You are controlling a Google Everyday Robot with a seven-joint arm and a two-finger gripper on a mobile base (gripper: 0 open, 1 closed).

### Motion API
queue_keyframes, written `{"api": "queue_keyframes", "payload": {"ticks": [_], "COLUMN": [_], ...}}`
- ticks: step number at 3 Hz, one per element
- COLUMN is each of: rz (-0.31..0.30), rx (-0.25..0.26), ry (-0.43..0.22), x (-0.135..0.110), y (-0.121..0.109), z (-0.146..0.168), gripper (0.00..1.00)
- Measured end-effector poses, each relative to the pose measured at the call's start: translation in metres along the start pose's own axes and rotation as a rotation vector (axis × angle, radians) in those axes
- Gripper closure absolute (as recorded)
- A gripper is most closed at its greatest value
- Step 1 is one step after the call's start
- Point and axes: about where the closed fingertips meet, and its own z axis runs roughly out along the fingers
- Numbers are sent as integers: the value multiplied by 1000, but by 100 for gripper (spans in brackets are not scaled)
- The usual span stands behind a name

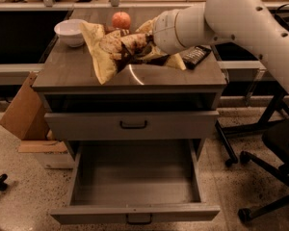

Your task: Pick brown chip bag from middle drawer and place on counter

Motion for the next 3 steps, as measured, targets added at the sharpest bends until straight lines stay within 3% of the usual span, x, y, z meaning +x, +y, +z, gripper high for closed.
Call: {"api": "queue_keyframes", "payload": {"ticks": [1, 3], "rz": [0, 34], "rx": [0, -6], "ry": [-1, 47], "x": [0, 13], "y": [0, -28], "z": [1, 35], "gripper": [100, 100]}}
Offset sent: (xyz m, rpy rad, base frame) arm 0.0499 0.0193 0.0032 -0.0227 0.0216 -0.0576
